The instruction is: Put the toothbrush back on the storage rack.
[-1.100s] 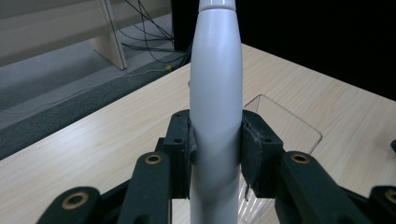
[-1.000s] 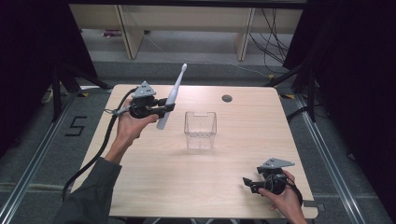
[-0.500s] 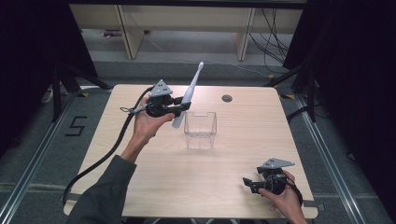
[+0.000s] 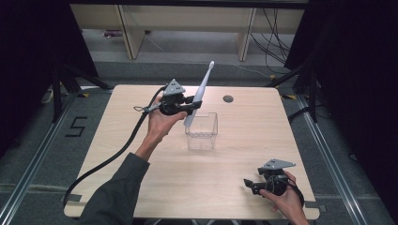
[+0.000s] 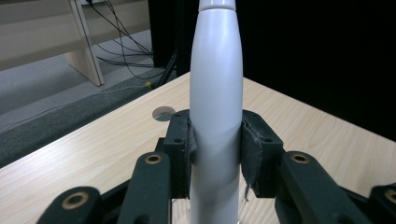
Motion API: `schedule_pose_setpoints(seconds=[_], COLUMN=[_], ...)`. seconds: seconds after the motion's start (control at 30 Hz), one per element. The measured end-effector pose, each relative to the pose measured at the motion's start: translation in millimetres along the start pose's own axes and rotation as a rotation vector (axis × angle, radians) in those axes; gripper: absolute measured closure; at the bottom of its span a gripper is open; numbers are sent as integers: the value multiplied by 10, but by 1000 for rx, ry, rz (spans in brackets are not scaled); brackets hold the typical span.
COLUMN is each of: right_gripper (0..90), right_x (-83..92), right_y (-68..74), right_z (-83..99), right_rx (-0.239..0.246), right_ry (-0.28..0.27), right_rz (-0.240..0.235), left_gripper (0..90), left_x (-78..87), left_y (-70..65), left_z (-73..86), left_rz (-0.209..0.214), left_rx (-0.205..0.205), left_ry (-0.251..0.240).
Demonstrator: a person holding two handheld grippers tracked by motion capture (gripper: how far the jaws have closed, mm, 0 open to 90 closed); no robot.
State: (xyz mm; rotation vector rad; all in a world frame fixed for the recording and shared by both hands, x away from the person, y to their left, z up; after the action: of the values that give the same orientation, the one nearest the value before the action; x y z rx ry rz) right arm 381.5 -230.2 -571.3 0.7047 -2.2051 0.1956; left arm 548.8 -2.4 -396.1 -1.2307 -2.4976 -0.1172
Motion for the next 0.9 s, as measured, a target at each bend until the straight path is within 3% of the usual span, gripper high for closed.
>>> schedule_pose_setpoints(seconds=[0.1, 0.53, 0.9], right_gripper=[243, 243, 243], right_x=[-6, 3, -8], right_y=[-15, -1, -11], right_z=[-2, 0, -12], right_rx=[20, 11, 31], right_ry=[-9, -3, -18], right_rz=[4, 1, 4], left_gripper=[660, 659, 659], left_x=[-86, -340, -490], left_y=[-23, -36, -60], left_z=[23, 200, 420], left_rz=[4, 16, 15], left_rx=[-4, -2, -32], left_ry=[10, 33, 93])
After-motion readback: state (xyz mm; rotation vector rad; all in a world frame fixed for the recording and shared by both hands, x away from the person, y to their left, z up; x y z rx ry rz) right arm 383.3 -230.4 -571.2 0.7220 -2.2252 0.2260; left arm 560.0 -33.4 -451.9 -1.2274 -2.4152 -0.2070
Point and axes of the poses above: each handheld gripper's, and its own axes: x roughly backward along the jaws, z roughly out of its underside, y roughly to its left, the point moved 10 cm from there along -x, roughly forward along the jaws, and after that the axes turned 3 degrees about z, right-handed, at the moved point
